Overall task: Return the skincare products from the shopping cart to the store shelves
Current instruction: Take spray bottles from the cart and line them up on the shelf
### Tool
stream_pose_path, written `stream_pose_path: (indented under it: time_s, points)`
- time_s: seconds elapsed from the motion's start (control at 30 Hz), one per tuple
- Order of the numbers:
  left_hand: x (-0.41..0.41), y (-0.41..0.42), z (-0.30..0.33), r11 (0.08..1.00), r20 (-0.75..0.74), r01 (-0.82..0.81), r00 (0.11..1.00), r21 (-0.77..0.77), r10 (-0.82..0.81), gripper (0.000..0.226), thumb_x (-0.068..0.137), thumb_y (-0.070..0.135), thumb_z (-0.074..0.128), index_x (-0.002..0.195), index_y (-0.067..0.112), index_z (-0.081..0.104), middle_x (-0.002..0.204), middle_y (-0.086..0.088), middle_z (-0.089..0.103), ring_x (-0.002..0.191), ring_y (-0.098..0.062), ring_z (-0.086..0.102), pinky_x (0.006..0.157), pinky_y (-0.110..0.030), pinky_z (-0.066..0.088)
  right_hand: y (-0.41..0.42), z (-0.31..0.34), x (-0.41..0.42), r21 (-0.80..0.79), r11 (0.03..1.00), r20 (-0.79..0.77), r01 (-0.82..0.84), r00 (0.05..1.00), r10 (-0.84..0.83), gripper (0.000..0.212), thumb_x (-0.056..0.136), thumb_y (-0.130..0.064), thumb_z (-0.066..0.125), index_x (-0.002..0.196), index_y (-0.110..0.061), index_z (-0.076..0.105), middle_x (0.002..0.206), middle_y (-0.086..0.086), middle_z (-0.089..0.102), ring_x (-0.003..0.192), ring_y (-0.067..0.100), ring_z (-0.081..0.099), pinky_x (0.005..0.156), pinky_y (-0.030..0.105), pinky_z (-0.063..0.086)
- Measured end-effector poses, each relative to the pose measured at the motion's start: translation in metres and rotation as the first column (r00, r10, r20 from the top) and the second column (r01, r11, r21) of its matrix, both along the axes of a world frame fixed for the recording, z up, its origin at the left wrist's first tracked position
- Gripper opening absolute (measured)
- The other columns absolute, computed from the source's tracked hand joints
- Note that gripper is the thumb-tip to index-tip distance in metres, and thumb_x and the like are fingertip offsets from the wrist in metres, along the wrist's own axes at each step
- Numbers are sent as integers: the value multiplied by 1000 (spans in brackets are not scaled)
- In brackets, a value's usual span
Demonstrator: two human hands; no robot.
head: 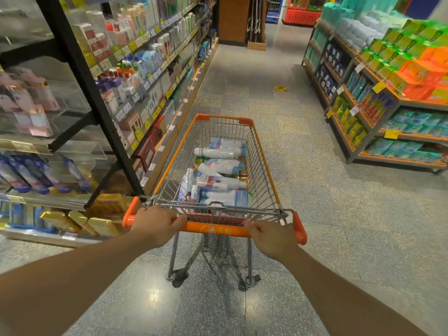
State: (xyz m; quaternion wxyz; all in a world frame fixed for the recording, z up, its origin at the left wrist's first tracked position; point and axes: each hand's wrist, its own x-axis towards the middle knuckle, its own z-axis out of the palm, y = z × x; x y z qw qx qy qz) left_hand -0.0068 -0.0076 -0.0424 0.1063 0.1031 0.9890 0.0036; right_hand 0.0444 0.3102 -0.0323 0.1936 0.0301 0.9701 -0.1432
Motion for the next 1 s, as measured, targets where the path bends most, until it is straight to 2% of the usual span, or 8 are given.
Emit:
stream_pose_path:
  time_s: [0.07, 0.13, 0.23, 0.3, 0.37, 0.47, 0.87, 1.0]
  points:
    - [-2, 1, -1, 999, 23, -36, 999, -2, 36, 71, 97, 74, 13, 77, 28, 63, 66, 6, 66, 62, -9, 62, 80, -38, 55, -1, -7, 0, 87, 996, -62, -22, 998, 27, 61, 100, -73, 12, 92, -35, 59, 76, -11, 61, 81, 14, 60, 106, 51, 42]
    - [-2, 2, -3, 998, 24, -67, 997, -18, 68, 73, 97, 75, 13, 77, 27, 64, 65, 6, 68, 54, -9, 63, 65, -32, 59, -4, -8, 2, 162, 986, -121, -33, 991, 53, 63, 101, -71, 10, 85, -32, 57, 69, -10, 56, 73, 13, 57, 101, 47, 46]
    - [-4, 5, -5, 994, 12, -81, 997, -68, 82, 79, 95, 75, 12, 75, 24, 68, 61, 4, 67, 53, -10, 64, 60, -31, 59, -7, -5, -1, 199, 979, -138, -36, 988, 64, 67, 102, -70, 10, 80, -28, 58, 67, -8, 55, 65, 12, 54, 81, 34, 48]
    - [-6, 6, -7, 993, 13, -91, 996, -71, 93, 78, 96, 74, 14, 74, 23, 69, 60, 3, 67, 54, -10, 64, 59, -30, 58, -6, -4, -4, 225, 974, -134, -41, 988, 73, 70, 102, -69, 13, 77, -26, 62, 68, -7, 58, 61, 13, 54, 63, 29, 41]
    - [-6, 8, -7, 993, -2, -94, 996, -66, 94, 76, 97, 73, 17, 73, 23, 70, 62, 2, 67, 56, -9, 63, 57, -27, 55, -6, -4, -8, 239, 970, -135, -39, 988, 73, 72, 103, -68, 16, 75, -23, 65, 68, -5, 61, 61, 15, 58, 57, 27, 39]
    - [-4, 8, -9, 994, -44, -90, 995, -63, 87, 70, 99, 68, 23, 74, 21, 69, 62, 1, 66, 56, -10, 61, 56, -26, 54, -6, -7, -11, 244, 968, -134, -51, 987, 85, 71, 102, -67, 20, 74, -21, 66, 67, -3, 62, 61, 18, 60, 58, 26, 44]
    - [-5, 13, -10, 990, -90, -134, 988, -46, 129, 69, 97, 71, 23, 68, 27, 68, 60, 11, 65, 55, -2, 61, 58, -27, 57, 0, -13, -13, 184, 981, -227, -55, 969, 97, 70, 102, -63, 16, 62, -20, 53, 59, -5, 51, 49, 14, 46, 52, 24, 34]
    - [-5, 15, -9, 990, -80, -141, 987, -29, 139, 68, 97, 70, 23, 70, 27, 69, 61, 11, 65, 56, -1, 61, 58, -24, 55, 0, -15, -17, 197, 978, -224, -61, 969, 106, 73, 102, -64, 14, 64, -19, 58, 60, -4, 55, 50, 16, 50, 54, 25, 37]
